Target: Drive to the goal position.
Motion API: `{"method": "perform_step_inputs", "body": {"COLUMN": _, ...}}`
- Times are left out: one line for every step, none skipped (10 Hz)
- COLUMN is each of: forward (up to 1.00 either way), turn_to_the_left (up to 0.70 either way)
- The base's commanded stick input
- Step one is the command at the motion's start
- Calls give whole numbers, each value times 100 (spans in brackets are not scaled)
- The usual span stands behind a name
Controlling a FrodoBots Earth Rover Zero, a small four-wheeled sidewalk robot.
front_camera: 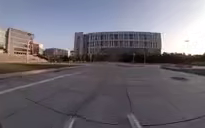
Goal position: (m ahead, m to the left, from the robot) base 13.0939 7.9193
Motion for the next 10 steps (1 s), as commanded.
{"method": "perform_step_inputs", "body": {"forward": 70, "turn_to_the_left": 0}}
{"method": "perform_step_inputs", "body": {"forward": 70, "turn_to_the_left": 0}}
{"method": "perform_step_inputs", "body": {"forward": 70, "turn_to_the_left": 0}}
{"method": "perform_step_inputs", "body": {"forward": 70, "turn_to_the_left": 0}}
{"method": "perform_step_inputs", "body": {"forward": 70, "turn_to_the_left": 9}}
{"method": "perform_step_inputs", "body": {"forward": 70, "turn_to_the_left": 14}}
{"method": "perform_step_inputs", "body": {"forward": 70, "turn_to_the_left": 14}}
{"method": "perform_step_inputs", "body": {"forward": 70, "turn_to_the_left": 14}}
{"method": "perform_step_inputs", "body": {"forward": 70, "turn_to_the_left": 14}}
{"method": "perform_step_inputs", "body": {"forward": 70, "turn_to_the_left": 14}}
